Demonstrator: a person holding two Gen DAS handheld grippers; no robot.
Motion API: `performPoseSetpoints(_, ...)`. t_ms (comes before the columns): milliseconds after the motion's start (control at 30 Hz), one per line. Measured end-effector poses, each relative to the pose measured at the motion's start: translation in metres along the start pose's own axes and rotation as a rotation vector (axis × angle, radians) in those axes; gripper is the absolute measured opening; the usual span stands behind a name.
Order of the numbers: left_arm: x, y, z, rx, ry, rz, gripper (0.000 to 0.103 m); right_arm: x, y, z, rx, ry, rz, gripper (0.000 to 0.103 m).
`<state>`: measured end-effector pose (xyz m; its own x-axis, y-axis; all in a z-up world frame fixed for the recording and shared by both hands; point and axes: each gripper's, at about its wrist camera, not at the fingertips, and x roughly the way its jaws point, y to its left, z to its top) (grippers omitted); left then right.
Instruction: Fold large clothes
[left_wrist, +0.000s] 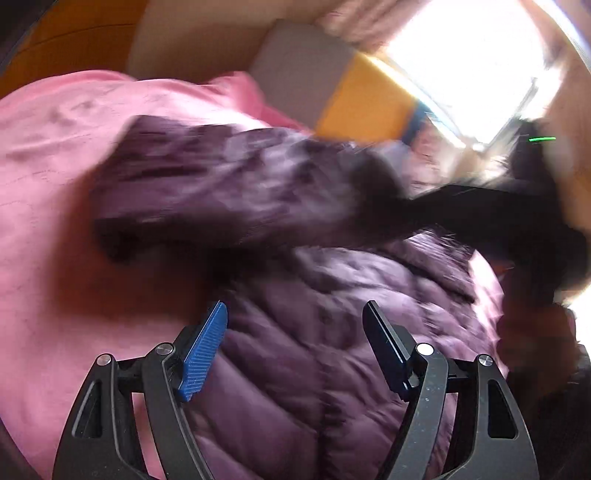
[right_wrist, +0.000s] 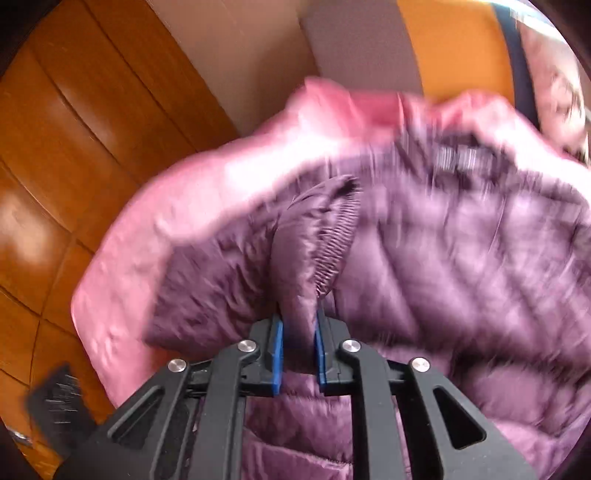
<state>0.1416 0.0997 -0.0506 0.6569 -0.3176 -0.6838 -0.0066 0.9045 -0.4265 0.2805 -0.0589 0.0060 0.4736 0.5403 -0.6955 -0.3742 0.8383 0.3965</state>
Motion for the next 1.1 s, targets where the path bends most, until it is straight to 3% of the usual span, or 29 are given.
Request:
performPoseSetpoints(167,0.008,0.02,0.02,-0.123,-0.015,0.128,0.075,-0.076,-0.012,0.035,0.022,-0.229,-0.027,0.008)
performPoseSetpoints(433,0.04,0.018,0.059,-0.115,-0.002,0.246,0.075,-0.135,-0.076,0.049,0.15,-0.381,-0.097,0.008)
performPoseSetpoints(600,0.064,0.004,0.077,-0.063,0.009,0.296,0.075,-0.147,-0.128,0.034,0.243,-0.374,-0.16,0.008)
performPoseSetpoints(700,0.085,0.004,0.082,-0.041,0.044,0.379,0.075,-0.146,-0.155,0.019,0.298,-0.351,-0.207,0.008)
performPoseSetpoints(800,0.095,0.011,0.079,-0.063,0.067,0.394,0.075,-0.134,-0.184,0.001,0.351,-0.285,-0.264,0.007)
performPoseSetpoints(1000,0.094,0.011,0.074,-0.009,0.066,0.405,0.074,-0.099,-0.24,-0.044,0.495,-0.146,-0.34,0.007)
performPoseSetpoints(1100,0.084,0.007,0.072,0.016,0.073,0.388,0.073,-0.096,-0.248,-0.053,0.497,-0.121,-0.367,0.007)
